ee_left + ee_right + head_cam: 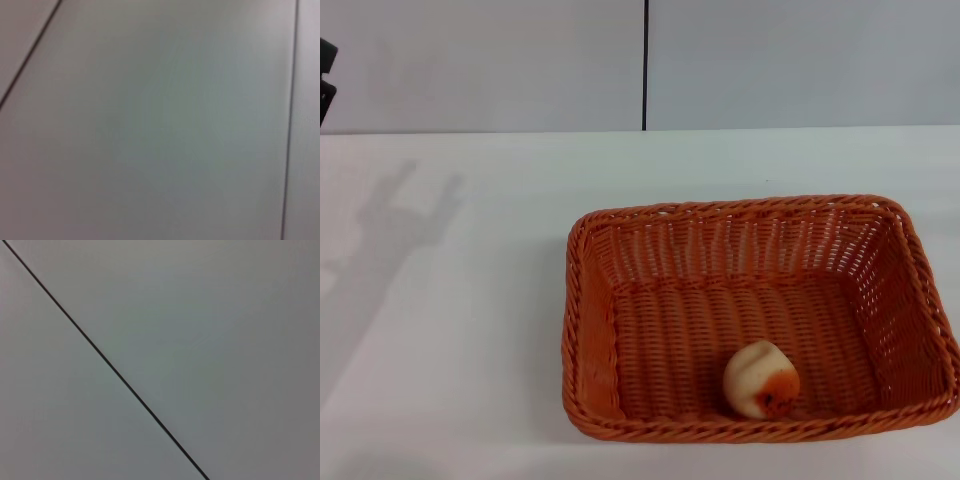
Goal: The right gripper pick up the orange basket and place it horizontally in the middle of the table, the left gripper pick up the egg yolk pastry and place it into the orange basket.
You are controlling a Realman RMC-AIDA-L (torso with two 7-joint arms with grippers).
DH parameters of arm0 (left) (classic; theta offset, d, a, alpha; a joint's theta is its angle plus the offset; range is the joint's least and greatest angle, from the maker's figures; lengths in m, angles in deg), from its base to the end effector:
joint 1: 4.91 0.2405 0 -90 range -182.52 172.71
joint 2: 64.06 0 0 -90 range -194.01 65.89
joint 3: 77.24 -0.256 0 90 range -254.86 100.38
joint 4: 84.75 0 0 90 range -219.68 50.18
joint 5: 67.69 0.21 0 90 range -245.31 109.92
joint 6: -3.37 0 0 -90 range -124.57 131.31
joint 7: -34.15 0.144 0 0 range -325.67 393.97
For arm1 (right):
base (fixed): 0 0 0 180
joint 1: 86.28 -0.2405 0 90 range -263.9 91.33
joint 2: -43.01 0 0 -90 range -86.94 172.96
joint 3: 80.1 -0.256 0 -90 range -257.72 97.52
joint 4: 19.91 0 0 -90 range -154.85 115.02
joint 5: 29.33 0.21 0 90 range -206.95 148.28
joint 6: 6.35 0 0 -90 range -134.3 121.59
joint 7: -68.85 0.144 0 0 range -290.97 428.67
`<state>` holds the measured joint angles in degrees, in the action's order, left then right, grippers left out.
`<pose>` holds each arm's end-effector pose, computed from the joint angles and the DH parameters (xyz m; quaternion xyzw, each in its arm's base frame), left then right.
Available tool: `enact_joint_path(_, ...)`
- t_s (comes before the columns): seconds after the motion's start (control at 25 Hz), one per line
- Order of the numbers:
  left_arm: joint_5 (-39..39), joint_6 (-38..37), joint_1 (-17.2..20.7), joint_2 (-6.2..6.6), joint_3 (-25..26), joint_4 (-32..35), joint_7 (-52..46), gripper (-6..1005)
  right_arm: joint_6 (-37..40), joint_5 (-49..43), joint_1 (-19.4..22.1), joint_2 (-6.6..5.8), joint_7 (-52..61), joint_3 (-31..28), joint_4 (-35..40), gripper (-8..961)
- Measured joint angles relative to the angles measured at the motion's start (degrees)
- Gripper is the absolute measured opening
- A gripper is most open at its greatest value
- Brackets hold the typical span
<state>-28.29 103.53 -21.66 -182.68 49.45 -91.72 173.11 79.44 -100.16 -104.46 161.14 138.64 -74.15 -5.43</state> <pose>-0.3151 0.2608 0.0419 -0.6530 -0.1926 -0.5493 0.4846 0.3768 0.2767 0.1007 -0.5054 0.3714 0.5835 0.5159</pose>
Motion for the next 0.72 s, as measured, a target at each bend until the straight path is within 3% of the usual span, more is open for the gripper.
enact_joint_path(0.72,-1.15,0.53,1.16,-0.03,0.04,0.29,-0.39,710,0.37,0.0,0.77,0.42,0.0,-0.88,-0.43,406)
